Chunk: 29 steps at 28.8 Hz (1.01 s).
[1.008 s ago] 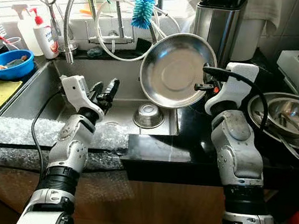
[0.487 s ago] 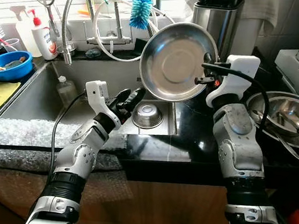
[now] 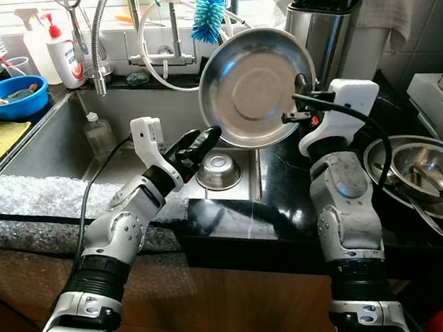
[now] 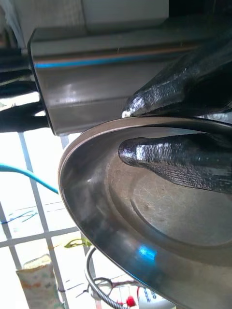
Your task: Kitchen organization
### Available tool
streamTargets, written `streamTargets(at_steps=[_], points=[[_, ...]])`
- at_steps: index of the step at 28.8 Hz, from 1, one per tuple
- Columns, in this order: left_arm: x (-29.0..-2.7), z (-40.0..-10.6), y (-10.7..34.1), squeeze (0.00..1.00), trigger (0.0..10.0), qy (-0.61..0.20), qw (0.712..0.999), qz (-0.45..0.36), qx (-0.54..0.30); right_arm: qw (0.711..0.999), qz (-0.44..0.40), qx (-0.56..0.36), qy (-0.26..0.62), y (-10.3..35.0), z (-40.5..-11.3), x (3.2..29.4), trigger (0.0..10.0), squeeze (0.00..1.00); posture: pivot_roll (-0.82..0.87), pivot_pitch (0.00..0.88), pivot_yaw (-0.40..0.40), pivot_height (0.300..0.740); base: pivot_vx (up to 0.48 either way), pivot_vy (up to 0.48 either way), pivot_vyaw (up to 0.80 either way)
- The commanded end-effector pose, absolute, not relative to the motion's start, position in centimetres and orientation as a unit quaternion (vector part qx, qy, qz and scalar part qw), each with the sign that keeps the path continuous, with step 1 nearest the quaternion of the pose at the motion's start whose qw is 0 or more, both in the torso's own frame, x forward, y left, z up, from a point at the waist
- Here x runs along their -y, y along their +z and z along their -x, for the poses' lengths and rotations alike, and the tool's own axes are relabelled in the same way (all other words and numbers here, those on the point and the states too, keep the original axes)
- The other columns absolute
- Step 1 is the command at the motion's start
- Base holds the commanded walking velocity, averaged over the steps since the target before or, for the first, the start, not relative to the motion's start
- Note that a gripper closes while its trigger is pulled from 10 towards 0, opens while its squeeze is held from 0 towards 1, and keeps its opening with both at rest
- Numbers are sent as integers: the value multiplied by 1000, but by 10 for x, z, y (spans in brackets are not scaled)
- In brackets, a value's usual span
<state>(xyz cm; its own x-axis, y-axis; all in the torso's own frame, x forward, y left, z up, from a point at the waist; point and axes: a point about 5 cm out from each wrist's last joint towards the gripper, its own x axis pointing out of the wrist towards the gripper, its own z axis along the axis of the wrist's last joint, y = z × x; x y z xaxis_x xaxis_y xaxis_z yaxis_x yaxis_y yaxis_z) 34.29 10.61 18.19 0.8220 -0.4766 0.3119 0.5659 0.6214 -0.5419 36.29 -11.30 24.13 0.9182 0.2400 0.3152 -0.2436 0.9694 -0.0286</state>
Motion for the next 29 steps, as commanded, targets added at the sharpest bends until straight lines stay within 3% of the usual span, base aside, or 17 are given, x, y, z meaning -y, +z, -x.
streamTargets(at_steps=[1, 6, 15, 29], points=[[-111, -343, 189, 0, 10000, -288, 896, 328, 81, 973, -3, 177, 146, 249, -361, 101, 10000, 0, -97, 0, 155, 740, 0, 0, 0], [-114, -344, 189, 0, 10000, -274, 900, 328, 81, 971, -7, 179, 157, 248, -359, 95, 10000, 0, -98, 0, 154, 740, 0, 0, 0], [-136, -357, 190, 0, 10000, -158, 918, 352, 96, 969, -12, 182, 168, 248, -358, 90, 10000, 0, -98, 0, 153, 740, 0, 0, 0], [-133, -358, 188, 0, 10000, -161, 921, 343, 89, 967, -11, 175, 186, 244, -357, 84, 10000, 0, -94, 0, 154, 740, 0, 0, 0]])
